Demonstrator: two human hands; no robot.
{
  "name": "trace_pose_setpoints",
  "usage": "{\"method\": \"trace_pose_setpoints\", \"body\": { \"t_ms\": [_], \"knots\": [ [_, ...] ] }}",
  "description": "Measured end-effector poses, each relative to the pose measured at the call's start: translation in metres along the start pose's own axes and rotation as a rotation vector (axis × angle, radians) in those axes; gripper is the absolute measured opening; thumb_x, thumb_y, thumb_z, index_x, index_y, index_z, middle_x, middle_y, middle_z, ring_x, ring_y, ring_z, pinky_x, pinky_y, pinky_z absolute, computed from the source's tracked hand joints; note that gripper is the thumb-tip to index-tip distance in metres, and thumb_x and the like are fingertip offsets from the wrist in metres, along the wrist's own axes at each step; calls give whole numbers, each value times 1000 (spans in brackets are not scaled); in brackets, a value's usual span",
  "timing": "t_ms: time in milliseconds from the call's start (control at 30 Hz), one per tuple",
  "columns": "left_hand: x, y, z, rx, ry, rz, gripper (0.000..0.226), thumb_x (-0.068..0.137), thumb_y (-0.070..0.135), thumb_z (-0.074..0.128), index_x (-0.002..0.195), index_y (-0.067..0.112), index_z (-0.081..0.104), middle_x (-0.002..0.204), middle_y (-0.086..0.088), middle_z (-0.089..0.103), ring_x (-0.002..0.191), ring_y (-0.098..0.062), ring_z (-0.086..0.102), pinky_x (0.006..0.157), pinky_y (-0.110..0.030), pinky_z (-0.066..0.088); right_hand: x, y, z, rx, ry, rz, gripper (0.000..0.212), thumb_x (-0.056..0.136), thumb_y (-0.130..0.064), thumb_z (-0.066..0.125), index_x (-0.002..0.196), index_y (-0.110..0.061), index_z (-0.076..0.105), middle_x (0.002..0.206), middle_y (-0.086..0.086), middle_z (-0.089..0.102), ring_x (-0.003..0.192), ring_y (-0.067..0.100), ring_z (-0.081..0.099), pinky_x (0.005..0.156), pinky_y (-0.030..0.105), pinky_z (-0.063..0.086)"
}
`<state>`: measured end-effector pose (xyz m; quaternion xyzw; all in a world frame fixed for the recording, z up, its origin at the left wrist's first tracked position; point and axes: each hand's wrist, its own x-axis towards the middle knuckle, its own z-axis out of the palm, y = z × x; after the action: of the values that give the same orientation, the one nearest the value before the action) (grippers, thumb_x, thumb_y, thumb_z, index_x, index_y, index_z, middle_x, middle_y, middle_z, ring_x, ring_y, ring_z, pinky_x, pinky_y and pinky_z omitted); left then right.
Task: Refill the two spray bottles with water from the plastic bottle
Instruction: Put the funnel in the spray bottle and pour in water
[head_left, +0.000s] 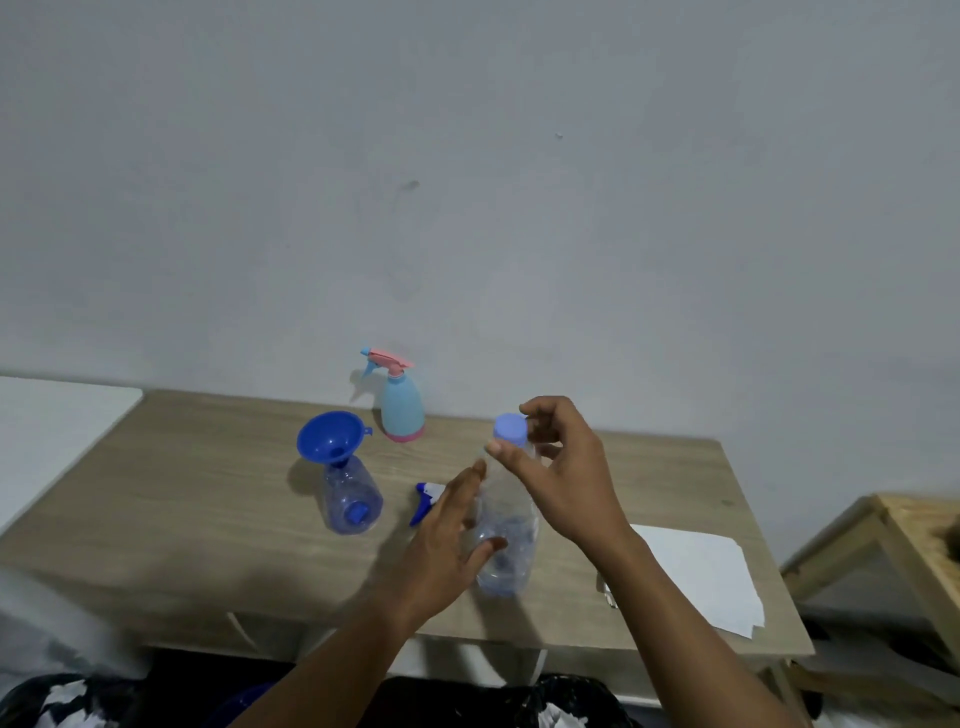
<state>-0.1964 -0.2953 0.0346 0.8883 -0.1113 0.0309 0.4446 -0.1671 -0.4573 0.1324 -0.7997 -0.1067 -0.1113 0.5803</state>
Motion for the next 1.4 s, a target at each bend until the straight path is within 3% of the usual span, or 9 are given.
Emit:
{"method": "trace_pose_setpoints", "body": {
  "t_ms": [133, 400, 633, 767, 933, 1100, 1167, 1267, 1400],
  "knots": [
    [0, -4, 1, -43, 23, 22, 97, 88, 37, 70, 128, 81, -6, 158, 17, 29, 136, -5, 44, 108, -39, 47, 0, -4, 6, -30, 8, -6, 26, 86, -37, 75, 95, -23, 56, 89, -8, 64, 85, 9, 62, 81, 36, 56],
    [2, -8, 1, -22, 14, 21, 98, 88, 38, 72, 134, 76, -6, 158, 16, 31, 130, 3, 45, 104, -36, 50, -1, -1, -2, -53, -69, -52, 18, 98, -32, 61, 113, -22, 61, 108, -8, 67, 100, 11, 65, 88, 44, 55],
    [2, -4, -2, 29, -31, -3, 97, 89, 45, 67, 121, 83, -16, 159, 18, 27, 127, 0, 48, 108, -35, 46, 4, -8, 5, -117, 33, -10, 30, 81, -48, 78, 93, -28, 59, 89, -13, 68, 87, 8, 65, 78, 31, 56],
    [3, -11, -2, -15, -19, 1, 100, 90, 36, 70, 123, 84, -11, 158, 16, 30, 129, -2, 49, 109, -37, 46, 4, -5, 7, -137, -41, -64, 22, 92, -43, 67, 107, -27, 63, 100, -14, 66, 95, 8, 64, 84, 38, 57],
    [4, -12, -2, -69, 4, 19, 97, 88, 37, 72, 130, 80, -4, 155, 19, 33, 120, 16, 46, 104, -32, 50, 4, -5, 0, -126, -138, -93, 34, 100, -40, 56, 130, -28, 62, 99, -15, 58, 98, 9, 62, 88, 40, 54],
    [4, -12, 0, -22, 1, 39, 102, 87, 35, 73, 126, 82, -8, 156, 17, 32, 114, 9, 53, 101, -28, 51, 8, -7, 0, -114, -73, 0, 35, 83, -47, 74, 107, -28, 58, 100, -13, 66, 95, 8, 64, 85, 34, 56],
    [5, -14, 0, -9, 10, 63, 103, 88, 34, 73, 128, 81, -10, 156, 16, 30, 112, 21, 46, 100, -22, 50, 9, -8, -2, -130, -103, -23, 23, 92, -41, 67, 110, -27, 60, 105, -14, 67, 97, 7, 64, 85, 37, 57],
    [6, -16, 1, 23, 10, 84, 104, 88, 35, 72, 129, 79, -12, 157, 16, 27, 109, 27, 41, 98, -17, 47, 9, -7, -10, -227, -171, -82, 31, 100, -44, 52, 124, -26, 59, 116, -15, 61, 102, 2, 62, 86, 29, 55],
    [7, -21, 3, 42, 17, 94, 99, 87, 44, 70, 140, 69, -9, 158, 17, 27, 117, 13, 48, 97, -35, 55, 11, -4, -13, -115, -55, -95, 22, 101, -34, 54, 119, -22, 60, 117, -8, 61, 101, 0, 62, 81, 17, 51]
  ]
}}
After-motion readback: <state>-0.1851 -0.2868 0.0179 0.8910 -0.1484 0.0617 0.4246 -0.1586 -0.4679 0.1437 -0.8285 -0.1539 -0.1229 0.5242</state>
